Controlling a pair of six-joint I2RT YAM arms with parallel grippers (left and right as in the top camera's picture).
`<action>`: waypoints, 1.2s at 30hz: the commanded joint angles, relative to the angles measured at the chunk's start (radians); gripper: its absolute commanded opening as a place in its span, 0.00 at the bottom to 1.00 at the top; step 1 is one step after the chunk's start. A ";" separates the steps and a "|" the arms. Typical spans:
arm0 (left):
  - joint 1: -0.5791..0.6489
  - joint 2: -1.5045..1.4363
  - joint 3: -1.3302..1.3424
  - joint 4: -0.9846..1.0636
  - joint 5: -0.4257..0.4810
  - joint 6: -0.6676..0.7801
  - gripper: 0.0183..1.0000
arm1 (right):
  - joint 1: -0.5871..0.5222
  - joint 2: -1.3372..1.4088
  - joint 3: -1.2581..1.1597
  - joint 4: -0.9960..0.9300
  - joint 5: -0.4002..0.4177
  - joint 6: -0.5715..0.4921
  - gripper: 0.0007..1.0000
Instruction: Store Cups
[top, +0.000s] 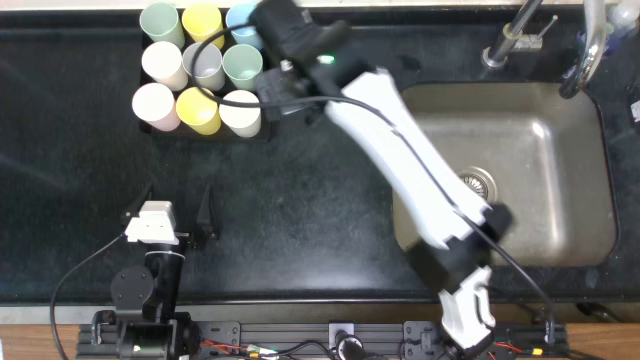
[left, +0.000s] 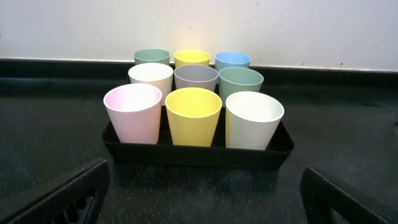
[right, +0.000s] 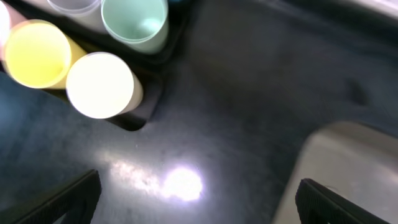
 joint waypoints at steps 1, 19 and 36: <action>0.003 -0.010 -0.008 0.003 -0.005 -0.001 1.00 | -0.061 -0.143 -0.011 -0.015 0.043 0.023 1.00; 0.003 -0.010 -0.008 0.003 -0.005 -0.001 1.00 | -0.657 -1.332 -1.749 1.030 0.012 0.101 1.00; 0.003 -0.010 -0.008 0.003 -0.005 -0.001 1.00 | -0.664 -1.368 -1.881 1.069 -0.056 -0.023 1.00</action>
